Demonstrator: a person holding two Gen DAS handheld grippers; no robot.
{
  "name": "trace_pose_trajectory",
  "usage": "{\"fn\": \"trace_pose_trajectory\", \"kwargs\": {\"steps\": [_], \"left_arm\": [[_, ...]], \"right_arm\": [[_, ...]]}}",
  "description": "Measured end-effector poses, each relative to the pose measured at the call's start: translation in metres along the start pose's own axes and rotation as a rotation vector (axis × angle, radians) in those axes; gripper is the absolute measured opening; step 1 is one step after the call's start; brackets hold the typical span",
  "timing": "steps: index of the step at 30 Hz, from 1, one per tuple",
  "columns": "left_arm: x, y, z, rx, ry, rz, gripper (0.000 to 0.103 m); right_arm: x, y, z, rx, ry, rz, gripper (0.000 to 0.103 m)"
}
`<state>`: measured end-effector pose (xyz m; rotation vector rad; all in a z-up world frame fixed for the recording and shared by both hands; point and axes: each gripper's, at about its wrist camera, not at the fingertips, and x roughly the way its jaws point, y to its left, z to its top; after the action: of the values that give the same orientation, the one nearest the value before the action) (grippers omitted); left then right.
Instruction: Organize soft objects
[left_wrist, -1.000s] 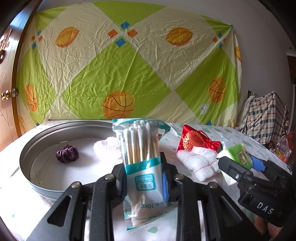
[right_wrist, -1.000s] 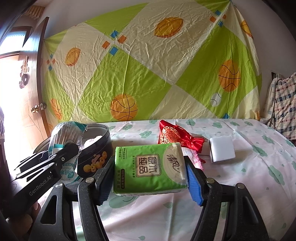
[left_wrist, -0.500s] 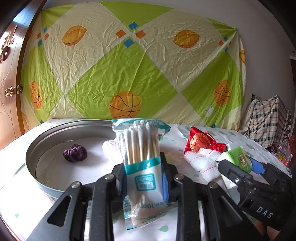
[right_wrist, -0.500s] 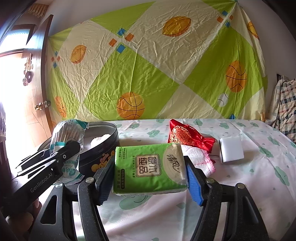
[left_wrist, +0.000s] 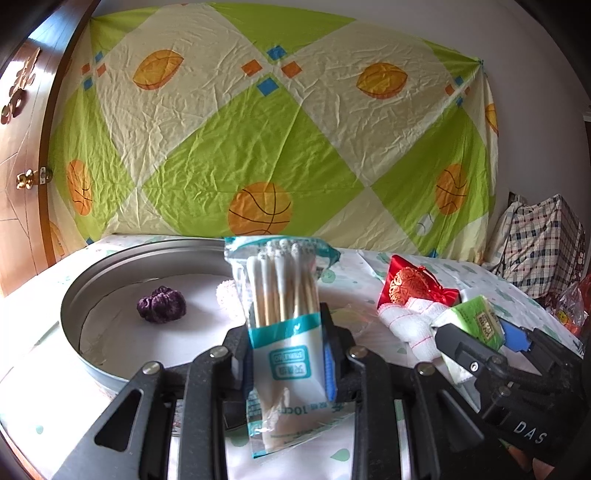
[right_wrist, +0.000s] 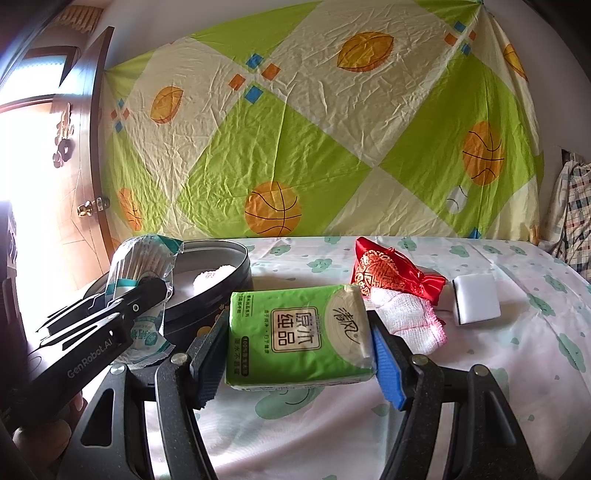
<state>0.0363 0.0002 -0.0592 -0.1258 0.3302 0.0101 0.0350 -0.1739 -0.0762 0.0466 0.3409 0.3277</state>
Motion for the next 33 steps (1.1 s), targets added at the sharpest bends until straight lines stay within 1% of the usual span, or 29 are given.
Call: {"fn": "trace_pose_trajectory", "kwargs": {"steps": [33], "left_arm": [[-0.004,0.021,0.003,-0.02,-0.006,0.018,0.026]], "right_arm": [[0.009,0.016,0.001,-0.026,0.02,0.04,0.07]]}}
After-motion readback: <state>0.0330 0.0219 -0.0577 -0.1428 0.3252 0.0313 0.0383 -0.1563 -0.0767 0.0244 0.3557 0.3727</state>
